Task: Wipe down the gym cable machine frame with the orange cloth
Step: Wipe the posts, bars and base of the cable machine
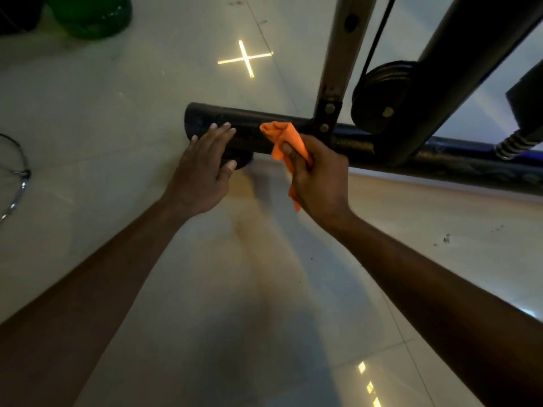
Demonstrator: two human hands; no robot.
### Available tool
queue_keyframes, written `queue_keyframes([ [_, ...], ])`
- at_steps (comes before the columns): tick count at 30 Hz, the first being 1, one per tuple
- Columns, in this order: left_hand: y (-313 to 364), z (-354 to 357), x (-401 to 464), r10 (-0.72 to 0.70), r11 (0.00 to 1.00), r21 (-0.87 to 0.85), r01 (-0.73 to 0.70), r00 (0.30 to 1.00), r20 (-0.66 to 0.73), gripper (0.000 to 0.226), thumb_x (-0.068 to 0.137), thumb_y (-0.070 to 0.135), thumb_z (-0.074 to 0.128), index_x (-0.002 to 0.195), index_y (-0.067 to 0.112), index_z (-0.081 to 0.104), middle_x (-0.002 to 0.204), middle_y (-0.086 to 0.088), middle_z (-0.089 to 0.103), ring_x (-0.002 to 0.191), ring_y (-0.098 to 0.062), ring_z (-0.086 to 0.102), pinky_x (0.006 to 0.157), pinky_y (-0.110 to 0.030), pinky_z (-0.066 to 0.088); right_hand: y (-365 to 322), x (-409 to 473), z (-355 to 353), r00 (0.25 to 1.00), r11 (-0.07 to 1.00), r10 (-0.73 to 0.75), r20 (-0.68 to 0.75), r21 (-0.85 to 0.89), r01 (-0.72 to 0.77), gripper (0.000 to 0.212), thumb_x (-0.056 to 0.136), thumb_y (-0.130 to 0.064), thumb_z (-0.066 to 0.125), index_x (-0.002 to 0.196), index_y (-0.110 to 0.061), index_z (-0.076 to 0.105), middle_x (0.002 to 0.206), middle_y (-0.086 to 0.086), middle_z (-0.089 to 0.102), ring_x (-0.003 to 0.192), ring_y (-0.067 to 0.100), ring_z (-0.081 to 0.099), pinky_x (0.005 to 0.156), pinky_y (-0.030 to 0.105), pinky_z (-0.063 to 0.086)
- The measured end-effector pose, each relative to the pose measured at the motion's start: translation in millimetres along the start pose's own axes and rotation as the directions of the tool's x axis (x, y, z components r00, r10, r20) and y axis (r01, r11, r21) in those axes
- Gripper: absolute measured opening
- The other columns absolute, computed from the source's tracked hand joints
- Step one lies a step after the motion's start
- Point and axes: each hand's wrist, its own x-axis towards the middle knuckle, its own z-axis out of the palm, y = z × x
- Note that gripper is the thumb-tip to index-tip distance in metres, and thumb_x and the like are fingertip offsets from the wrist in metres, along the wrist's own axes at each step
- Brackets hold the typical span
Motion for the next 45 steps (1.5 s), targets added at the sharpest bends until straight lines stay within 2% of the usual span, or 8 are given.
queue_keyframes([
  [5, -8, -16, 8, -0.095, 0.995, -0.026, 0.095, 0.995, -0.005, 0.066, 0.108, 0.021, 0.057, 0.168, 0.015, 0.030, 0.177, -0.004, 0.027, 0.166, -0.023, 0.014, 0.134, -0.055, 0.014, -24, 52, 7, 0.972, 0.949, -0.180, 0.150, -0.233, 0.212, 0.034, 0.110, -0.022, 0.057, 0.143, -0.021, 0.064, 0.134, -0.001, 0.072, 0.121, 0.012, 0.068, 0.107, 0.039, 0.056],
  [9, -12, -11, 21, -0.136, 0.991, 0.008, 0.136, 0.990, 0.044, 0.071, 0.108, 0.023, 0.058, 0.170, 0.014, 0.025, 0.179, -0.003, 0.019, 0.167, -0.023, 0.008, 0.135, -0.052, 0.006, 2, 70, 32, 0.918, 0.788, 0.011, 0.397, -0.568, 0.237, 0.058, 0.112, -0.038, 0.054, 0.166, -0.022, 0.038, 0.174, 0.013, 0.033, 0.161, 0.037, 0.029, 0.128, 0.061, 0.031],
  [12, -22, -7, 31, -0.149, 0.988, 0.044, 0.146, 0.986, 0.070, 0.072, 0.108, 0.026, 0.058, 0.171, 0.017, 0.024, 0.181, -0.003, 0.012, 0.167, -0.025, 0.004, 0.134, -0.056, 0.006, 34, 63, 48, 0.903, 0.700, 0.027, 0.429, -0.653, 0.289, 0.079, 0.111, -0.070, 0.018, 0.174, -0.025, 0.003, 0.182, 0.012, 0.001, 0.167, 0.040, -0.001, 0.134, 0.060, 0.004],
  [17, -43, 2, 41, -0.227, 0.974, -0.021, 0.226, 0.974, -0.018, 0.066, 0.105, 0.025, 0.060, 0.167, 0.029, 0.036, 0.180, -0.014, 0.002, 0.166, -0.040, 0.000, 0.132, -0.059, 0.014, 33, 75, 82, 0.927, 0.614, -0.036, 0.373, -0.724, 0.315, 0.076, 0.108, -0.065, 0.010, 0.174, -0.028, 0.004, 0.179, 0.019, 0.010, 0.160, 0.054, 0.018, 0.128, 0.070, 0.010],
  [25, -48, 8, 42, -0.373, 0.853, -0.403, 0.331, 0.927, -0.029, 0.084, 0.106, 0.008, 0.061, 0.172, 0.022, 0.011, 0.176, -0.014, 0.013, 0.158, -0.020, 0.026, 0.093, 0.013, 0.023, 56, 73, 66, 0.920, 0.561, -0.162, 0.356, -0.734, 0.383, 0.065, 0.114, -0.063, 0.023, 0.173, -0.034, 0.021, 0.170, 0.017, 0.036, 0.146, 0.046, 0.038, 0.122, 0.061, 0.025],
  [33, -72, -8, 51, -0.558, 0.525, -0.719, 0.455, 0.822, 0.113, 0.036, 0.110, 0.033, 0.039, 0.120, 0.044, 0.072, 0.122, 0.017, 0.073, 0.120, -0.005, 0.063, 0.109, -0.034, 0.047, 22, 101, 135, 0.908, 0.561, -0.139, 0.396, -0.724, 0.402, 0.060, 0.113, -0.062, 0.023, 0.170, -0.041, 0.025, 0.162, 0.016, 0.046, 0.136, 0.047, 0.047, 0.114, 0.063, 0.029],
  [39, -63, -22, 47, -0.471, 0.337, -0.804, 0.491, 0.827, 0.308, 0.055, 0.119, 0.044, 0.011, 0.163, 0.033, 0.042, 0.166, 0.019, 0.038, 0.156, -0.005, 0.031, 0.132, -0.036, 0.014, 58, 74, 89, 0.917, 0.574, -0.246, 0.314, -0.716, 0.399, 0.061, 0.116, -0.057, 0.032, 0.170, -0.028, 0.033, 0.168, 0.014, 0.041, 0.149, 0.043, 0.039, 0.125, 0.060, 0.022],
  [45, -87, -27, 55, -0.414, 0.170, -0.813, 0.557, 0.789, 0.454, 0.093, 0.103, 0.074, -0.009, 0.164, 0.027, 0.044, 0.161, 0.006, 0.055, 0.157, -0.016, 0.039, 0.134, -0.040, 0.017, 11, 98, 177, 0.926, 0.591, -0.125, 0.356, -0.723, 0.358, 0.065, 0.112, -0.061, 0.025, 0.171, -0.033, 0.027, 0.170, 0.017, 0.037, 0.150, 0.048, 0.036, 0.122, 0.066, 0.016],
])
